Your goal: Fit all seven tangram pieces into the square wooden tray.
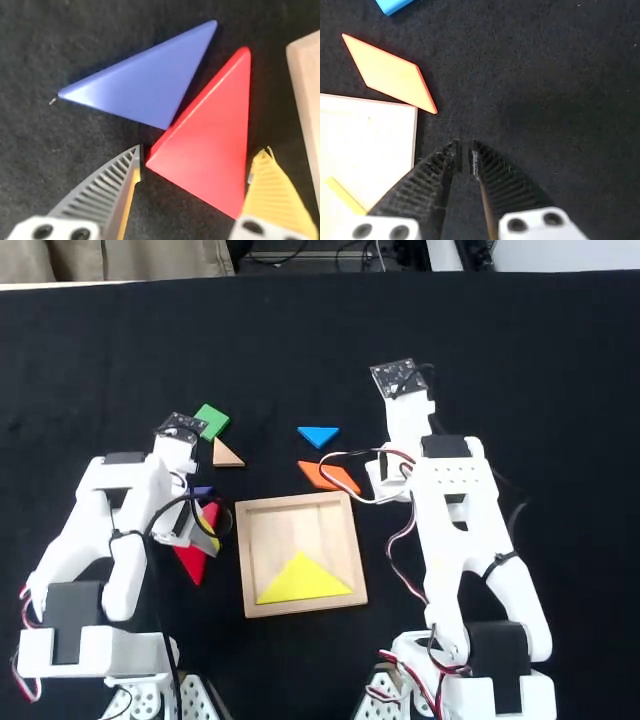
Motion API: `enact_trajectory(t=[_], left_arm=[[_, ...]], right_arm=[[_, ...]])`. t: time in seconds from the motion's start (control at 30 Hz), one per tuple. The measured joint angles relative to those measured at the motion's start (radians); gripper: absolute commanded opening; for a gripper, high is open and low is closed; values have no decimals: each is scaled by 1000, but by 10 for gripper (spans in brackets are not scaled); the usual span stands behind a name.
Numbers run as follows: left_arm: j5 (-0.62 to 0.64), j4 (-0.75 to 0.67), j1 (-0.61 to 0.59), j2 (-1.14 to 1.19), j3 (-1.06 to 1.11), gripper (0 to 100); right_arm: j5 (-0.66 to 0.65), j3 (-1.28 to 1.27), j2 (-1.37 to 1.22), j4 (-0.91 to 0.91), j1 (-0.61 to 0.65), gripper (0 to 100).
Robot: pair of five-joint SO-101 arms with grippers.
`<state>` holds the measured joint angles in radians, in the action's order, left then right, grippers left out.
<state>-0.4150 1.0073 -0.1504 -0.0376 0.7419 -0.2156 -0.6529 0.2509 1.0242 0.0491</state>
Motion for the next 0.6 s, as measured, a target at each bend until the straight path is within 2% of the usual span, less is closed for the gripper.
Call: enact_trajectory(t=[0.33,0.6], left_arm=[[0,2,2,2,-3,262],[0,2,34,2,-5,120]], right_arm=[[0,-9,0,-9,0,49],[0,-9,0,-9,0,49]])
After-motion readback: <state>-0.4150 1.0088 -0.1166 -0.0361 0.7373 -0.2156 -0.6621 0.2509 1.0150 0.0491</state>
